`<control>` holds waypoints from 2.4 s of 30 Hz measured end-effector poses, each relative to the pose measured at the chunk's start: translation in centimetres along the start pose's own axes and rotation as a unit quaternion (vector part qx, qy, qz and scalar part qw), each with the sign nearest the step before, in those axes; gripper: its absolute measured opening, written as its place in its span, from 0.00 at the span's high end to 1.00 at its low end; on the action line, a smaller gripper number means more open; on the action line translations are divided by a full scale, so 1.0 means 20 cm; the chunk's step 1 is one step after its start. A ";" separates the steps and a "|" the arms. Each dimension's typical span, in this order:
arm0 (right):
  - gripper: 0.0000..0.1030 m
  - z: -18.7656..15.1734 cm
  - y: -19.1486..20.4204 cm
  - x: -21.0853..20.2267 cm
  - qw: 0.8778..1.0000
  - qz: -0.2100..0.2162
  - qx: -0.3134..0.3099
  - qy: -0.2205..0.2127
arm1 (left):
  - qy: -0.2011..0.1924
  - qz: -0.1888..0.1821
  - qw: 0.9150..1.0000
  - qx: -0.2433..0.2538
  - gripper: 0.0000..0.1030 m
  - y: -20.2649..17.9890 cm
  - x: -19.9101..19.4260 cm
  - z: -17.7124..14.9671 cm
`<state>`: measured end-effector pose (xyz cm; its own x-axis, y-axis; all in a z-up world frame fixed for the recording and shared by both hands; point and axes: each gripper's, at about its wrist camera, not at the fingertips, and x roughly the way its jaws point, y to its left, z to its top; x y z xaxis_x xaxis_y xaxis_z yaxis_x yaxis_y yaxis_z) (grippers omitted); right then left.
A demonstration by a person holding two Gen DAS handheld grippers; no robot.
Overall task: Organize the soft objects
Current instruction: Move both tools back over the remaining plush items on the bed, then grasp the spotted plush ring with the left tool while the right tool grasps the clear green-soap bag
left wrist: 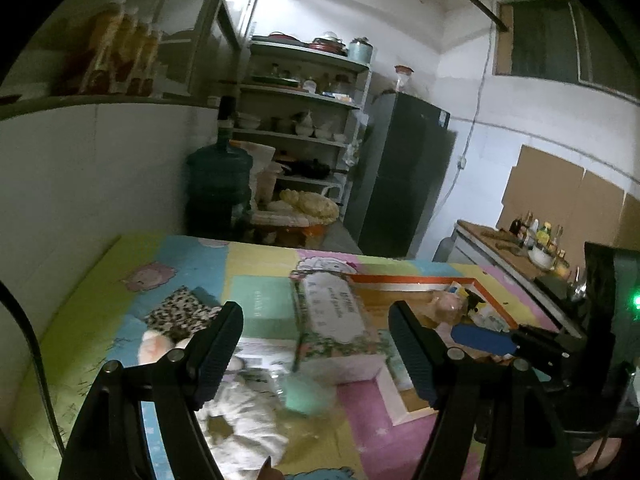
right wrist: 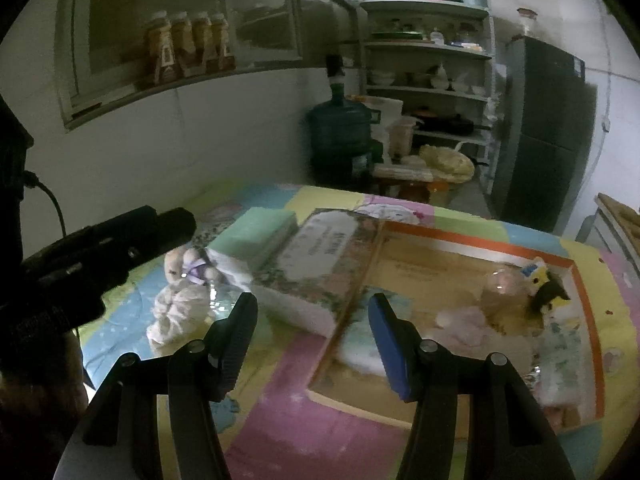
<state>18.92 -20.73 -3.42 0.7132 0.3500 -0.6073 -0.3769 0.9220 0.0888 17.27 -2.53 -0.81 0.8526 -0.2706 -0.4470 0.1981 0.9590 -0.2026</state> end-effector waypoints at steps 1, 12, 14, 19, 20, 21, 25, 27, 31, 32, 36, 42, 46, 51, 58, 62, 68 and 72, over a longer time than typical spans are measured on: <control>0.42 0.00 0.02 0.01 1.000 0.001 0.000 0.001 | -0.002 0.000 1.000 -0.002 0.27 0.03 -0.01 0.00; 0.42 -0.05 0.19 0.14 0.999 0.026 0.002 0.022 | -0.001 0.021 0.999 -0.026 0.27 0.32 -0.09 -0.07; 0.42 -0.05 0.20 0.15 0.999 0.029 0.003 0.025 | 0.005 0.017 0.999 -0.031 0.27 0.36 -0.10 -0.09; 0.42 -0.06 0.25 0.20 0.999 0.031 0.002 0.035 | 0.029 0.000 0.999 -0.044 0.27 0.47 -0.07 -0.15; 0.42 -0.06 0.26 0.21 0.999 0.031 0.002 0.037 | 0.033 -0.001 0.998 -0.045 0.27 0.48 -0.07 -0.17; 0.42 -0.06 0.27 0.22 0.999 0.032 0.002 0.039 | 0.038 -0.003 0.998 -0.045 0.27 0.50 -0.06 -0.18; 0.42 -0.06 0.28 0.26 0.998 0.032 0.002 0.046 | 0.065 -0.006 0.997 -0.043 0.27 0.53 -0.01 -0.25; 0.42 -0.07 0.29 0.27 0.998 0.031 0.002 0.048 | 0.078 -0.006 0.996 -0.039 0.27 0.53 0.02 -0.29; 0.42 -0.07 0.29 0.29 0.998 0.029 0.004 0.052 | 0.107 -0.008 0.994 -0.032 0.27 0.53 0.09 -0.35; 0.42 -0.07 0.29 0.30 0.998 0.028 0.005 0.053 | 0.115 -0.008 0.993 -0.032 0.27 0.53 0.10 -0.36; 0.42 -0.07 0.27 0.31 0.998 0.025 0.008 0.057 | 0.139 0.005 0.990 -0.037 0.28 0.53 0.16 -0.38; 0.42 -0.08 0.25 0.33 0.998 0.024 0.009 0.062 | 0.162 -0.001 0.986 -0.038 0.52 0.54 0.22 -0.42; 0.42 -0.09 0.25 0.35 0.997 0.027 0.009 0.069 | 0.159 -0.015 0.986 -0.036 0.78 0.54 0.21 -0.43; 0.42 -0.09 0.27 0.39 0.997 0.030 0.006 0.075 | 0.150 -0.022 0.988 -0.042 0.88 0.56 0.18 -0.44; 0.42 -0.10 0.27 0.45 0.996 0.024 0.007 0.087 | 0.118 -0.020 0.992 -0.049 0.89 0.58 0.09 -0.39; 0.33 -0.10 0.28 0.49 0.996 0.020 0.006 0.092 | 0.103 -0.021 0.993 -0.048 0.89 0.59 0.03 -0.37; 0.33 -0.10 0.28 0.55 0.995 0.016 0.006 0.100 | 0.094 -0.022 0.994 -0.044 0.89 0.58 0.01 -0.35; 0.35 -0.11 0.28 0.56 0.995 0.006 0.004 0.099 | 0.095 -0.022 0.994 -0.044 0.89 0.58 0.00 -0.37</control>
<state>23.63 -12.05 -11.47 0.5771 0.3231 -0.7500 -0.3793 0.9194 0.1041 16.11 7.96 -9.57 0.7365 -0.3302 -0.5904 0.1821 0.9373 -0.2971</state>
